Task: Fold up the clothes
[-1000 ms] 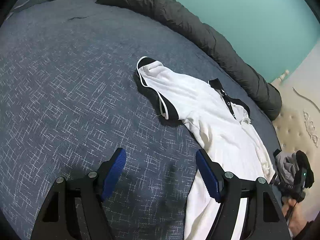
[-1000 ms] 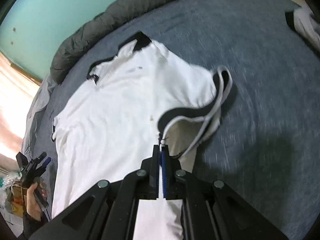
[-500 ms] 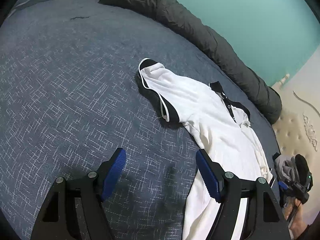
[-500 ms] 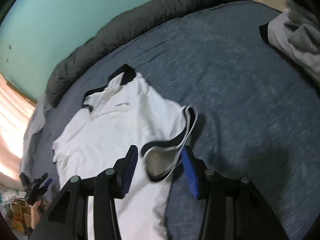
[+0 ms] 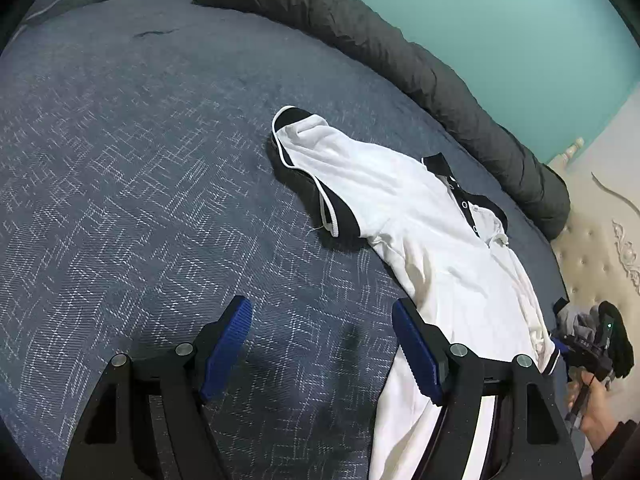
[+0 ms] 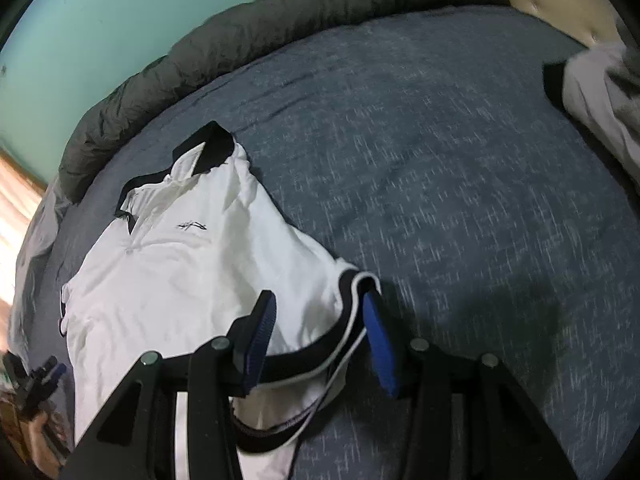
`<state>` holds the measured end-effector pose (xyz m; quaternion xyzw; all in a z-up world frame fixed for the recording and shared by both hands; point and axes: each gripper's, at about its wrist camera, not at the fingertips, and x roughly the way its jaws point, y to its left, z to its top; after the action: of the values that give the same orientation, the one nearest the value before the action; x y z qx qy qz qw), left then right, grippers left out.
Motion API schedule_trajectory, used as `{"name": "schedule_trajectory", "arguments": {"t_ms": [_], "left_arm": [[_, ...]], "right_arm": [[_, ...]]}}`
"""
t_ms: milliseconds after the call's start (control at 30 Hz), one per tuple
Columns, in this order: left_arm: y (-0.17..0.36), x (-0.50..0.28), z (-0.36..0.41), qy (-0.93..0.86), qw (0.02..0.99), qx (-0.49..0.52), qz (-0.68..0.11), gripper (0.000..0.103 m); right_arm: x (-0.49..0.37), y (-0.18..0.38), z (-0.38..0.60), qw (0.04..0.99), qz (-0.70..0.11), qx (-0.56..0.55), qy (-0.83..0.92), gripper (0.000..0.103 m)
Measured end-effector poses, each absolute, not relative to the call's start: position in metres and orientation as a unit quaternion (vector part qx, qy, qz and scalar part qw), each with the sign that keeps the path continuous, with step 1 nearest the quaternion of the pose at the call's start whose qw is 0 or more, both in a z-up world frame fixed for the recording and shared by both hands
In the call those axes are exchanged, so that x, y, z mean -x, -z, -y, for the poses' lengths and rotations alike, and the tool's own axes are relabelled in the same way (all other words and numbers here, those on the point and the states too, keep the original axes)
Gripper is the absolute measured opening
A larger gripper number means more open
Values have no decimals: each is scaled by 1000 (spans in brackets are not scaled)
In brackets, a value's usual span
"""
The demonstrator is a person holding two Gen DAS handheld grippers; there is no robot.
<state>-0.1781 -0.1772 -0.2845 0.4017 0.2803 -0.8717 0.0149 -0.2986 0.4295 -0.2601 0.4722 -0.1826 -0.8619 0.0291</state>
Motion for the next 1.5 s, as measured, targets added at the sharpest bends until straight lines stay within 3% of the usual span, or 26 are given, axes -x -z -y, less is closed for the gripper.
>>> {"name": "schedule_trajectory", "arguments": {"t_ms": [233, 300, 367, 400, 667, 967, 1433, 1500], "left_arm": [[286, 178, 177, 870, 14, -405, -282, 77], [287, 179, 177, 870, 14, -405, -282, 77], [287, 179, 177, 869, 15, -405, -283, 77], [287, 180, 177, 869, 15, -405, -283, 77], [288, 182, 178, 868, 16, -406, -284, 78], [288, 181, 175, 871, 18, -408, -274, 78], [293, 189, 170, 872, 26, -420, -249, 80], [293, 189, 170, 873, 26, -420, -248, 81]], "right_arm": [[307, 270, -429, 27, 177, -483, 857, 41], [308, 271, -430, 21, 178, -481, 858, 16], [307, 271, -430, 20, 177, -477, 860, 3], [306, 270, -430, 23, 177, -474, 863, 2], [305, 221, -467, 2, 220, -387, 895, 1], [339, 193, -506, -54, 193, -370, 907, 1], [396, 264, -533, -97, 188, -460, 862, 1], [393, 268, -537, -100, 193, -462, 860, 8]]}}
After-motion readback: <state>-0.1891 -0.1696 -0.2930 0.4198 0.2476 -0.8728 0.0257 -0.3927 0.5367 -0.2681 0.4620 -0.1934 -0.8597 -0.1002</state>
